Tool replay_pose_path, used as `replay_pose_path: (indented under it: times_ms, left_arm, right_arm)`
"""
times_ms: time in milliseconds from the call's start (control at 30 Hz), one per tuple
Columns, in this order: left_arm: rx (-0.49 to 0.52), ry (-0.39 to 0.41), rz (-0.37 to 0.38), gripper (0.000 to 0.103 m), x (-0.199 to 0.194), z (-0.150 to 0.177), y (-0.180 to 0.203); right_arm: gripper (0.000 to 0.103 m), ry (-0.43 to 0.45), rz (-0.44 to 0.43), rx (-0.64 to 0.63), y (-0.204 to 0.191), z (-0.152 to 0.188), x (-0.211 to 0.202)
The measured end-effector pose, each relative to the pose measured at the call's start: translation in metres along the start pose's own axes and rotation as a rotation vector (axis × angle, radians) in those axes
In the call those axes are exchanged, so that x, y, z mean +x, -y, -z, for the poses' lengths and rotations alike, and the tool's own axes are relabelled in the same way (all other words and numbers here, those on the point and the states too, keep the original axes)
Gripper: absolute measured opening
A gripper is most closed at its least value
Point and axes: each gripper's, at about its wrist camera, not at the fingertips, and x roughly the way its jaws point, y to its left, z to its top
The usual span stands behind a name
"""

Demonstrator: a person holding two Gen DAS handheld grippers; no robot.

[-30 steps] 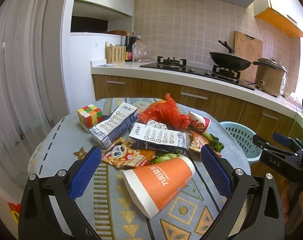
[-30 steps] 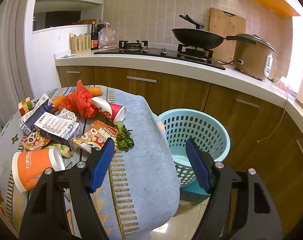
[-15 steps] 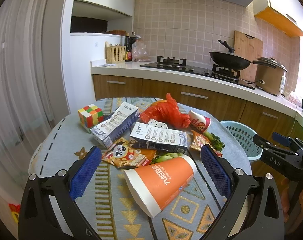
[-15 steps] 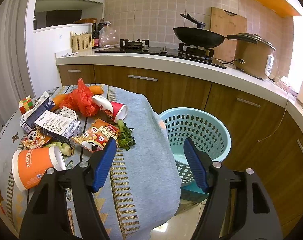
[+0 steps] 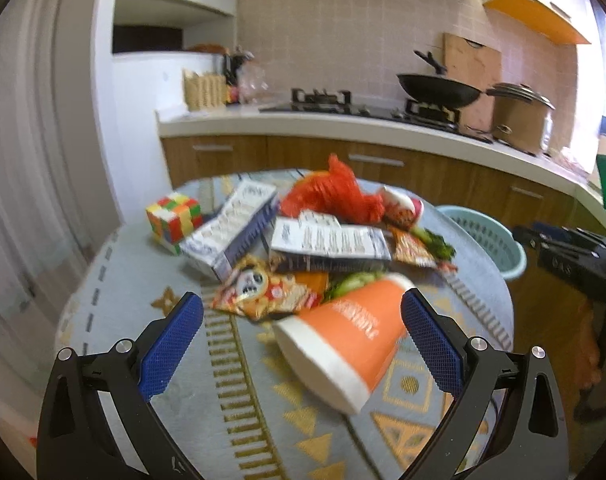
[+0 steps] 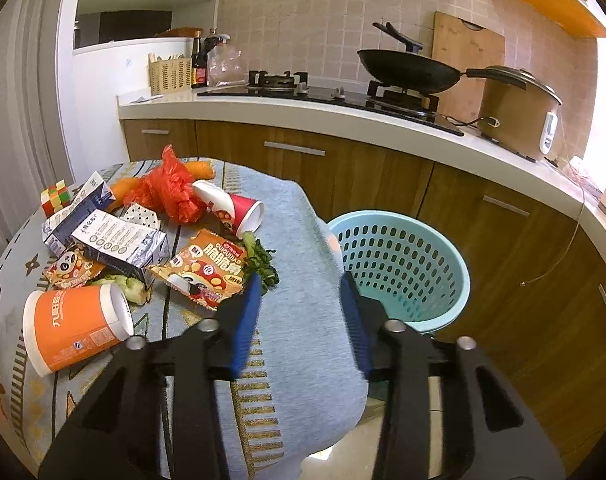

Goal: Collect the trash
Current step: 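Grasp the orange paper cup with the left tool while the right tool grasps the green vegetable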

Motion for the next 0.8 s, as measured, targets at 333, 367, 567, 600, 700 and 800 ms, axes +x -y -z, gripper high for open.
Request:
replay_pose_path:
  times_ms: [333,367,567,600,700,800]
  left_arm:
    - [-0.055,-0.16,0.156,0.088,0.037,0.016,-0.005]
    - [-0.065,-0.172,0.179,0.086,0.041,0.017,-0.003]
    - [-0.164,-0.244,0.284,0.067,0.067,0.026,0.005]
    - [-0.179,-0.252,0.292,0.065,0.071,0.027,0.006]
    - [-0.219,-0.273,0.319,0.054,0.081,0.03,0.009]
    - [-0.25,-0.287,0.359,0.039,0.087,0.03,0.013]
  right_arm:
    - [0.03,0.005,-0.022,-0.028,-0.01,0.002,0.001]
    - [0.03,0.005,-0.033,-0.026,-0.01,0.003,0.002]
    - [0.03,-0.023,-0.136,-0.018,-0.005,0.013,0.017]
    - [0.03,-0.025,-0.157,-0.022,-0.006,0.013,0.02]
    - [0.03,-0.029,-0.188,-0.024,-0.008,0.012,0.027]
    - [0.03,-0.036,-0.189,-0.025,-0.008,0.004,0.042]
